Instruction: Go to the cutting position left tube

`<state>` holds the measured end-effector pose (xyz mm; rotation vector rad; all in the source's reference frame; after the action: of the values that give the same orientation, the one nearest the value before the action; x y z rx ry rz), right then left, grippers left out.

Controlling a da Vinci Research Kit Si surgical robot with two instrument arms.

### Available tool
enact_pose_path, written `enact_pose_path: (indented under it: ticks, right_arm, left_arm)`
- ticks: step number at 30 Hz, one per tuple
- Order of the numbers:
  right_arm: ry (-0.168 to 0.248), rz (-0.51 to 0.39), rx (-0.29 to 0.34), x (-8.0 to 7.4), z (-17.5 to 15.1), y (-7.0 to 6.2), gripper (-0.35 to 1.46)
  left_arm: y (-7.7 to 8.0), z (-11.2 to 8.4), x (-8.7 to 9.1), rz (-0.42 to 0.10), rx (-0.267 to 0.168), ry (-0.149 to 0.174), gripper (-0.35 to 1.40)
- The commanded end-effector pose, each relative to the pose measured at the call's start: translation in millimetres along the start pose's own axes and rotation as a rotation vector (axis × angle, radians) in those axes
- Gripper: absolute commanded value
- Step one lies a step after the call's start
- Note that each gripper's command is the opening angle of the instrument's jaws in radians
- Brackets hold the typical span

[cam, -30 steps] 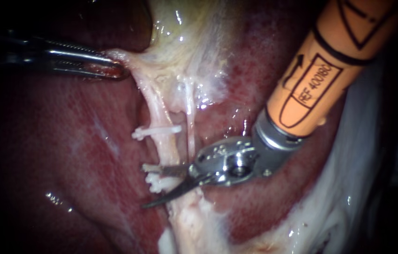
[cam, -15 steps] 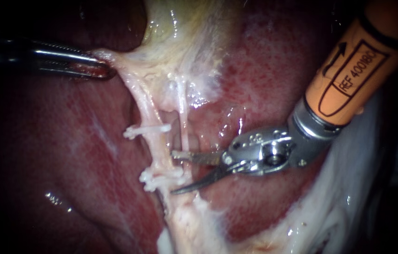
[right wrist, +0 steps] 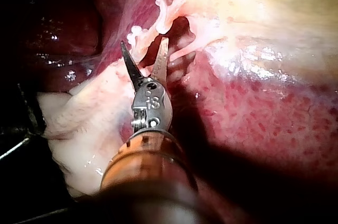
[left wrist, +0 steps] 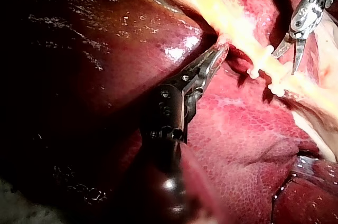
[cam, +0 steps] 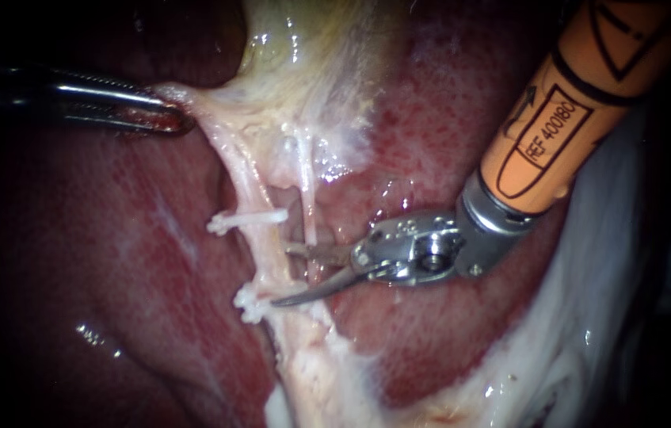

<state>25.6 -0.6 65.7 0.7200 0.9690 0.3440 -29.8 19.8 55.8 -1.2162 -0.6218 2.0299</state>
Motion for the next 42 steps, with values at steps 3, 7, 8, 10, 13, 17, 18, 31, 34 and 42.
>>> enact_pose_path:
  ticks: [3,7,8,10,13,17,18,31,34,42]
  right_arm:
    - [-0.005,-0.003,0.014,-0.1,-0.1,0.4,1.43]
    - [-0.003,-0.015,0.052,-0.1,0.2,0.6,1.44]
    - [0.000,-0.019,0.062,0.0,0.3,0.5,1.44]
    - [0.003,-0.027,0.076,0.3,0.5,0.4,1.43]
    - [0.010,-0.036,0.093,0.7,1.0,0.3,1.41]
    - [0.038,-0.030,0.122,1.4,1.9,0.1,1.38]
    - [0.044,-0.030,0.124,1.6,2.1,0.2,1.36]
    - [0.092,0.000,0.123,3.7,4.9,1.1,1.38]
    - [0.102,0.005,0.129,3.9,5.0,0.8,1.38]
    - [0.133,0.017,0.185,5.7,5.2,-2.1,1.36]
  left_arm:
    - [0.0,0.0,0.0,0.000,0.000,0.000,-0.35]
    - [0.1,0.0,0.1,-0.001,0.000,0.000,-0.35]
    - [0.1,0.0,0.1,-0.001,0.001,0.000,-0.35]
    - [0.1,0.0,0.1,-0.001,0.000,0.000,-0.35]
    - [0.1,0.0,0.1,-0.001,0.000,0.000,-0.35]
    - [0.1,0.1,0.2,-0.001,0.001,0.000,-0.35]
    - [0.1,0.1,0.2,-0.001,0.001,0.000,-0.35]
    - [0.1,0.3,0.3,-0.002,0.002,0.001,-0.35]
    - [0.1,0.3,0.3,-0.002,0.002,0.001,-0.35]
    - [0.1,0.3,0.3,-0.002,0.002,0.001,-0.35]
